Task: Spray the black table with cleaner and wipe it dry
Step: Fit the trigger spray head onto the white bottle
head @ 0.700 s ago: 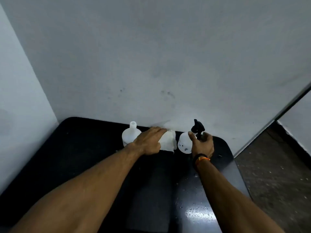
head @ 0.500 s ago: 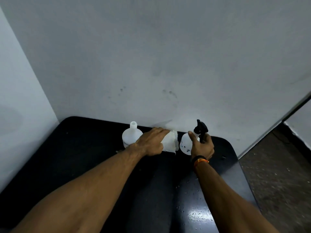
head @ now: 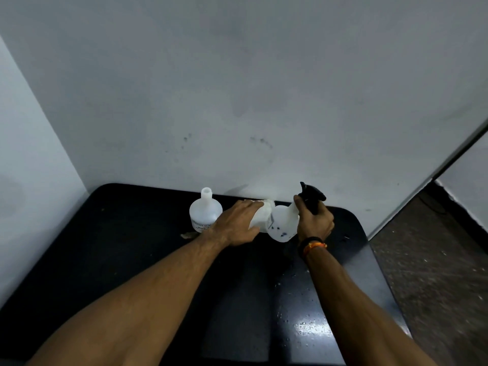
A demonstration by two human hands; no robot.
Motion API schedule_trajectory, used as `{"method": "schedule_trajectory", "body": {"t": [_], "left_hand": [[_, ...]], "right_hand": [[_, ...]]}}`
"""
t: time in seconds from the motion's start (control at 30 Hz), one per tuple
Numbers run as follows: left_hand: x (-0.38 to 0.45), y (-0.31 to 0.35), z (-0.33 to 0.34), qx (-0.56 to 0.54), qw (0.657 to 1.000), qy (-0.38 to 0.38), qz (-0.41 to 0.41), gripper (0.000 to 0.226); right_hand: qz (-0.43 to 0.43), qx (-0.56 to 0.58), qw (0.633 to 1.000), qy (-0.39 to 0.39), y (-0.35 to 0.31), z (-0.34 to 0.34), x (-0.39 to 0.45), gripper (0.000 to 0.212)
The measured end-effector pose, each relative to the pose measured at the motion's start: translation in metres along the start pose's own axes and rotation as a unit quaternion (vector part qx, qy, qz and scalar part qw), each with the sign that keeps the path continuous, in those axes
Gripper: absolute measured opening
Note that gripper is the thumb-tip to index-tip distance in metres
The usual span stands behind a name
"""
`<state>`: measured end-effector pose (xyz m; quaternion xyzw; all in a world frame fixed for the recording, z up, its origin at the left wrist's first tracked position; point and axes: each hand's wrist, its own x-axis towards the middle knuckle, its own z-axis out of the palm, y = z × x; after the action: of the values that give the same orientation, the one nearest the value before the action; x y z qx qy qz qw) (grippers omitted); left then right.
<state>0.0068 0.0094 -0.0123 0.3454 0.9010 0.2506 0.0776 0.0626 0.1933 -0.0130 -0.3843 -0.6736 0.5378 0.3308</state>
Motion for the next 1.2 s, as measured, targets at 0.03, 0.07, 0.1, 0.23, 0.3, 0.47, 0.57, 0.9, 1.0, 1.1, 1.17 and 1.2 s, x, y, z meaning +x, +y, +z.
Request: {"method": "schedule_trajectory", "body": {"t": [0.03, 0.07, 0.1, 0.23, 0.3, 0.47, 0.57, 0.9, 1.0, 1.1, 1.17, 1.2], "left_hand": [[-0.003, 0.003, 0.0, -0.024, 1.0, 0.004, -0.008, 0.072], [-0.005, 0.006, 0.001, -0.053, 0.998, 0.01, -0.019, 0.079], [-0.008, 0.009, 0.004, -0.082, 0.996, 0.017, -0.029, 0.089], [-0.025, 0.022, 0.015, -0.19, 0.977, 0.039, -0.087, 0.123], [-0.04, 0.029, 0.016, -0.208, 0.973, 0.028, -0.1, 0.128], [-0.067, 0.026, 0.024, -0.201, 0.97, 0.049, -0.131, 0.106], [-0.077, 0.026, 0.021, -0.215, 0.965, 0.057, -0.14, 0.104], [-0.103, 0.038, -0.01, -0.378, 0.916, 0.03, -0.131, 0.067], [-0.112, 0.035, -0.022, -0.463, 0.879, -0.035, -0.103, 0.061], [-0.118, 0.03, -0.027, -0.484, 0.867, -0.049, -0.107, 0.07], [-0.12, 0.028, -0.029, -0.477, 0.871, -0.038, -0.116, 0.076], [-0.121, 0.027, -0.03, -0.47, 0.874, -0.033, -0.117, 0.077]], "right_hand": [[-0.004, 0.013, 1.0, -0.008, -0.003, -0.004, -0.007, 0.036], [-0.003, 0.032, 0.999, -0.018, -0.005, -0.007, -0.013, 0.034], [0.003, 0.056, 0.998, -0.025, -0.006, -0.011, -0.02, 0.031], [0.059, 0.19, 0.979, -0.051, -0.008, -0.014, -0.054, 0.023], [0.093, 0.233, 0.965, -0.074, -0.009, -0.014, -0.072, 0.028], [0.117, 0.261, 0.949, -0.133, -0.012, -0.014, -0.098, 0.025], [0.096, 0.216, 0.962, -0.14, -0.016, -0.017, -0.108, 0.026], [0.033, 0.193, 0.952, -0.235, -0.049, -0.029, -0.112, 0.023], [0.066, 0.227, 0.921, -0.311, -0.058, -0.035, -0.113, 0.033], [0.099, 0.264, 0.891, -0.357, -0.065, -0.04, -0.118, 0.035], [0.103, 0.28, 0.888, -0.35, -0.066, -0.039, -0.124, 0.031], [0.1, 0.28, 0.892, -0.341, -0.066, -0.038, -0.127, 0.029]]}}
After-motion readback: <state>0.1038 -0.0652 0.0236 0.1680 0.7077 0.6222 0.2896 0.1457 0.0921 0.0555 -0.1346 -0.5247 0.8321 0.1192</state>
